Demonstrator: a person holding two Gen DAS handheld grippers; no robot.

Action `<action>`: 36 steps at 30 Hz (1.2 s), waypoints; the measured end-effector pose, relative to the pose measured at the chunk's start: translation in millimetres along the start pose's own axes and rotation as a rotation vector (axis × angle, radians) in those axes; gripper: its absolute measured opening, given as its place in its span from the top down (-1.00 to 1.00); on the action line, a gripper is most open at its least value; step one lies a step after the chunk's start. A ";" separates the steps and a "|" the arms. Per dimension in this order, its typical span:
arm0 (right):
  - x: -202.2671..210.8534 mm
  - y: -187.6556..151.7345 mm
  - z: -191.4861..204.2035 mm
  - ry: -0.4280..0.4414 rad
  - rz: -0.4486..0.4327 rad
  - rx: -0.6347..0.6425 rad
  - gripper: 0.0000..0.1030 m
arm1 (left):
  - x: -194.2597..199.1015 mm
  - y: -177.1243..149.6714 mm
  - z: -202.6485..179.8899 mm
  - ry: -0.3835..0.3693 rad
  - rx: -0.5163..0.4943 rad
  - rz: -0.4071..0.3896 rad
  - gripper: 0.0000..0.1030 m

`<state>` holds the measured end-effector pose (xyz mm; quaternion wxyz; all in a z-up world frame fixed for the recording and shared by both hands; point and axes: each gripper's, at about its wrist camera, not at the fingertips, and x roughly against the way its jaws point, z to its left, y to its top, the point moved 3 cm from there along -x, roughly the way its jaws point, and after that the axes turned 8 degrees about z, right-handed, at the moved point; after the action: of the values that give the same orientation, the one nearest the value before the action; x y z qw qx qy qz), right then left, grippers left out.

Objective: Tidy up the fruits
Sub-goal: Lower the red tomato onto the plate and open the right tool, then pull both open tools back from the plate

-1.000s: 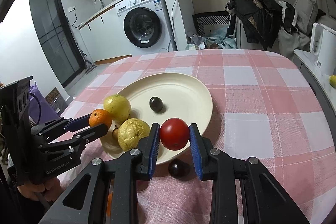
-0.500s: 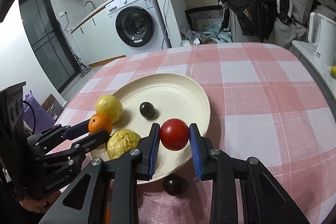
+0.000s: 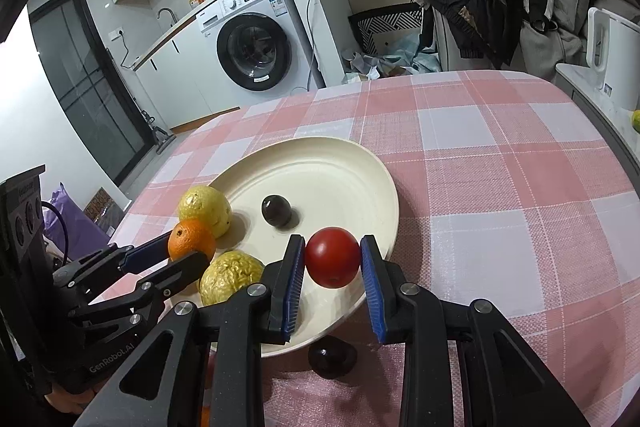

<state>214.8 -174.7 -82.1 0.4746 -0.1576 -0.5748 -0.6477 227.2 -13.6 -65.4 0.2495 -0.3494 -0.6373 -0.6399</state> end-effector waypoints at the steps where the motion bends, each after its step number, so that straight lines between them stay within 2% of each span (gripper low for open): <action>1: 0.0 0.0 -0.1 0.001 0.000 -0.001 0.43 | 0.9 0.4 0.6 -0.002 0.002 -0.005 0.32; 7: 1.4 -0.7 0.5 0.030 -0.002 -0.011 0.43 | 7.9 -3.7 5.6 -0.011 0.025 -0.022 0.24; 9: 6.2 0.1 -1.8 0.024 -0.017 -0.021 0.34 | 9.4 -7.5 7.6 -0.013 0.025 -0.010 0.16; 12: 11.8 1.0 -7.0 -0.042 -0.022 -0.030 0.29 | 18.5 -13.4 8.5 -0.006 0.021 -0.015 -0.11; 14: 17.1 -0.1 -9.6 -0.050 -0.022 -0.026 0.19 | 28.6 -17.5 8.4 -0.009 0.023 -0.032 -0.45; 16: 23.4 -2.1 -10.1 -0.059 -0.025 -0.016 -0.02 | 38.5 -21.5 7.3 -0.013 0.027 -0.051 -0.62; 18: 28.9 -4.3 -8.6 -0.071 -0.023 0.011 -0.13 | 49.5 -26.0 6.2 -0.018 0.028 -0.063 -0.64; 21: 36.5 -9.1 -7.0 -0.112 -0.013 0.049 -0.53 | 60.3 -31.9 4.9 -0.011 0.041 -0.067 -0.76; 24: 42.5 -18.0 -3.5 -0.156 0.008 0.103 -0.69 | 71.3 -39.5 4.4 -0.026 0.055 -0.075 -0.99; 27: 44.2 -26.0 0.3 -0.170 0.029 0.144 -0.77 | 80.5 -47.6 4.2 -0.019 0.064 -0.079 -0.98; 30: 47.3 -34.5 3.4 -0.183 0.043 0.180 -0.99 | 82.4 -52.7 2.8 -0.020 0.068 -0.073 -0.98; 36: 46.8 -42.7 8.2 -0.194 0.057 0.226 -1.00 | 76.8 -54.4 -2.8 -0.013 0.046 -0.058 -0.98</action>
<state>154.7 -192.4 -70.1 0.4498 -0.1814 -0.6826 -0.5466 136.8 -3.3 -41.4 0.2349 -0.3293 -0.6632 -0.6297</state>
